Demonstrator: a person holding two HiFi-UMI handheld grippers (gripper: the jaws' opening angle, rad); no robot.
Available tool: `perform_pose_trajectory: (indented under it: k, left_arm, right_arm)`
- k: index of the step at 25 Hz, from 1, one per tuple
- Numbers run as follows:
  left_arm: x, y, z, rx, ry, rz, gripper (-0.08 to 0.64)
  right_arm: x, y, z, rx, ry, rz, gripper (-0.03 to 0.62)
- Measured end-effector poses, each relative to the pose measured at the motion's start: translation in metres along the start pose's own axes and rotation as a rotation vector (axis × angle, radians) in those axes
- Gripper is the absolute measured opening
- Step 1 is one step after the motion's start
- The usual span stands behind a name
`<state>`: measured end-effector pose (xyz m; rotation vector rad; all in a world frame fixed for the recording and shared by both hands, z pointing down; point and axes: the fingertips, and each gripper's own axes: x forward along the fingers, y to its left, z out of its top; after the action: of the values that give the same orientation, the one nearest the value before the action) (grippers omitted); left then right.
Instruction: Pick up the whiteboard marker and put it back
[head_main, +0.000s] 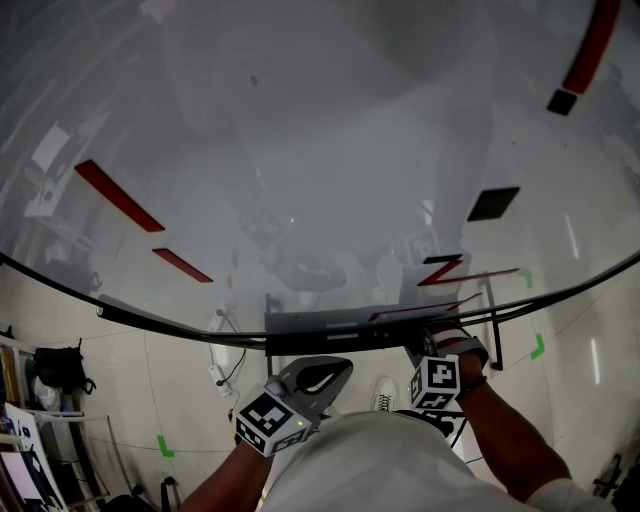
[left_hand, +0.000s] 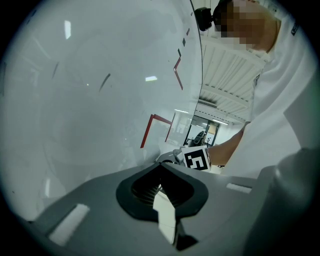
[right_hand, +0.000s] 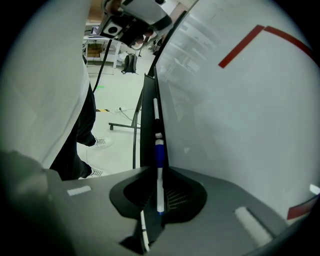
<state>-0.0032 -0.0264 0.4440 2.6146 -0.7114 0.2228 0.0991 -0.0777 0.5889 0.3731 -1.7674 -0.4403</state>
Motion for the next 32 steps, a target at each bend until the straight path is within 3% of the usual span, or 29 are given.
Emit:
perform_pose_trajectory:
  k: [16,32]
  left_arm:
    - [-0.001,0.001,-0.001,0.005,0.006,0.006,0.017]
    - [0.002,0.000,-0.002,0.002,0.010,0.013,0.017]
  right_arm:
    - [0.000,-0.006,0.002,0.031,-0.007,-0.029,0.055]
    - [-0.009,-0.008,0.000,0.060,-0.015,-0.044,0.020]
